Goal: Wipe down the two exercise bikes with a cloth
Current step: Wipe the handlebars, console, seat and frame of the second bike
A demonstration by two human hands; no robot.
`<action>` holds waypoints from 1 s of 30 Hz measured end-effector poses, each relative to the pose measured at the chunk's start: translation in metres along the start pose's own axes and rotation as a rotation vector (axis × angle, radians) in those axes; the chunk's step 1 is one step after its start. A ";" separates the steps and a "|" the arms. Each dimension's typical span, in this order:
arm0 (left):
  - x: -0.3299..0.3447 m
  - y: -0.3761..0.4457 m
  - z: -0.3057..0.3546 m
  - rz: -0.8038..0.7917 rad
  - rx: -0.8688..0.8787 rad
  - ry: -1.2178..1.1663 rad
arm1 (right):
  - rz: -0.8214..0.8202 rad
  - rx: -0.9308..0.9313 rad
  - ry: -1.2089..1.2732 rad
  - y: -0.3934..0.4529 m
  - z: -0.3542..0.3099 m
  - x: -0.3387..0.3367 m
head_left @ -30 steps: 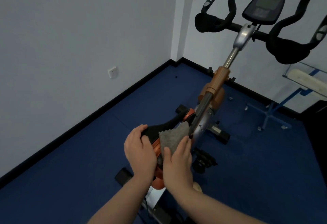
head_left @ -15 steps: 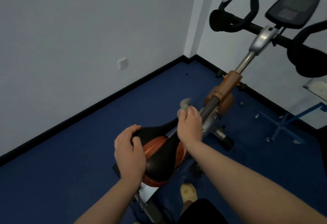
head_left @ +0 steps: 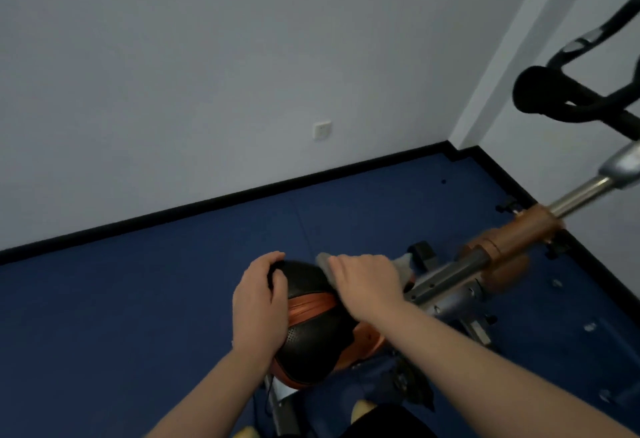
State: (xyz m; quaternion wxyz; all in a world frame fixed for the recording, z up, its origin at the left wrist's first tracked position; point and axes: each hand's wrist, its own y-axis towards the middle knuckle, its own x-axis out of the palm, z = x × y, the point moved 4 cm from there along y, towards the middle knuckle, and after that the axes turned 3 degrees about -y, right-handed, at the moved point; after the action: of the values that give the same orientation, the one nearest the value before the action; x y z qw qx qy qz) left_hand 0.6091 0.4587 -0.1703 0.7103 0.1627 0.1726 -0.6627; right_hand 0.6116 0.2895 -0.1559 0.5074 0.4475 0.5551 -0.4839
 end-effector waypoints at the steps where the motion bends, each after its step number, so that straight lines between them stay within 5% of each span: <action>1: -0.001 -0.001 0.000 0.014 -0.016 0.009 | 0.049 -0.026 0.094 0.000 -0.011 0.002; 4: -0.004 -0.007 -0.001 0.024 -0.055 0.074 | 0.001 -0.128 0.309 0.004 0.002 -0.005; 7: -0.003 -0.021 -0.004 0.001 -0.052 0.133 | -0.171 -0.259 0.144 0.011 0.026 0.001; 10: 0.003 -0.035 -0.004 0.018 -0.117 0.081 | -0.129 -0.296 0.036 0.016 0.003 0.001; 14: 0.005 -0.052 -0.010 0.038 -0.140 -0.009 | -0.199 -0.304 0.298 0.031 -0.022 0.001; 20: 0.006 -0.080 -0.023 0.001 -0.184 -0.209 | -0.206 -0.660 0.305 0.023 -0.010 0.005; 26: 0.004 -0.082 -0.024 -0.026 -0.288 -0.311 | -0.242 -0.528 0.366 0.054 -0.056 0.002; 30: 0.004 -0.089 -0.028 0.000 -0.333 -0.332 | -0.124 -0.960 0.297 0.040 -0.059 -0.001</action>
State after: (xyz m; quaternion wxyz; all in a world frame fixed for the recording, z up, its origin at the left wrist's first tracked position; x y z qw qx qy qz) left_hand 0.5196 0.4619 -0.1976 0.7459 -0.0680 0.1605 -0.6428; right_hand 0.6431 0.3535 -0.1575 0.5418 0.1940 0.8066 -0.1346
